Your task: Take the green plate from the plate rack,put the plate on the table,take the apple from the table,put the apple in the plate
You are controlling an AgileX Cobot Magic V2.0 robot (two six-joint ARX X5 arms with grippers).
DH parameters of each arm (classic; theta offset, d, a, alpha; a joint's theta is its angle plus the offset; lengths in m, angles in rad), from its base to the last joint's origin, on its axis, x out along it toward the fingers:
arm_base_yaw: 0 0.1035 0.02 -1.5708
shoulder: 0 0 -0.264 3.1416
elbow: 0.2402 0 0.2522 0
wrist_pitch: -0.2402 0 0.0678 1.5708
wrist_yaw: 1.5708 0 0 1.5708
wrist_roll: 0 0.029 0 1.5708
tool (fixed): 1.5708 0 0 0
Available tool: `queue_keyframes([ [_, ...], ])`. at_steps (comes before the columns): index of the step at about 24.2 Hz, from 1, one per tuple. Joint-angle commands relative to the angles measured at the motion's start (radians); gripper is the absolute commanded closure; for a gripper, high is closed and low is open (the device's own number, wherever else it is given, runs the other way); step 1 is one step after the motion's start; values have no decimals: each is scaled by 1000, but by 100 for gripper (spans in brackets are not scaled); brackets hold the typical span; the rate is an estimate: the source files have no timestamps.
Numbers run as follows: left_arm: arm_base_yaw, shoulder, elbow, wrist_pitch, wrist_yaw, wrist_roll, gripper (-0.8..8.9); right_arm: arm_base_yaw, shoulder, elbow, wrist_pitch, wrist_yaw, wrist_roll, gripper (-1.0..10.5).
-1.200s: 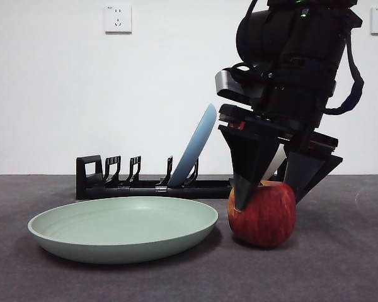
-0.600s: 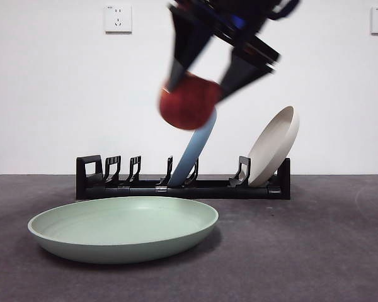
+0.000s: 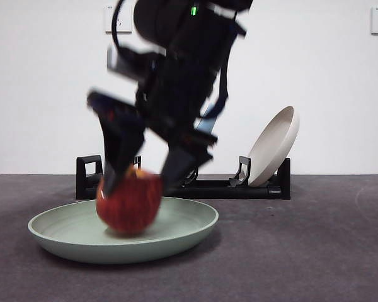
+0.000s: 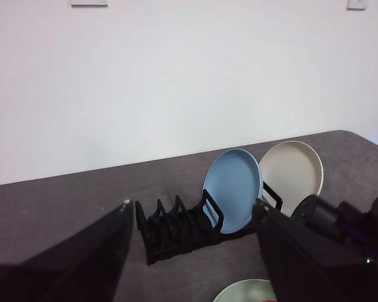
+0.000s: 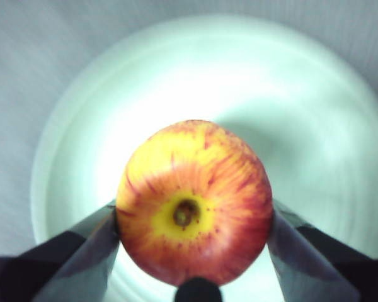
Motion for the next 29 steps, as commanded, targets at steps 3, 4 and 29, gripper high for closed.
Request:
queue_keyframes([
  [3,2,-2,-5,-20,-3,-14,500,3,23,-3,-16,4,10,900],
  [4,2,-2,-5,-23,-3,-14,499,3,23,-3,-16,4,10,825],
  [29,2,32,-5,-26,-4,-12,500,-45,-265,6,-42,56,34,386],
])
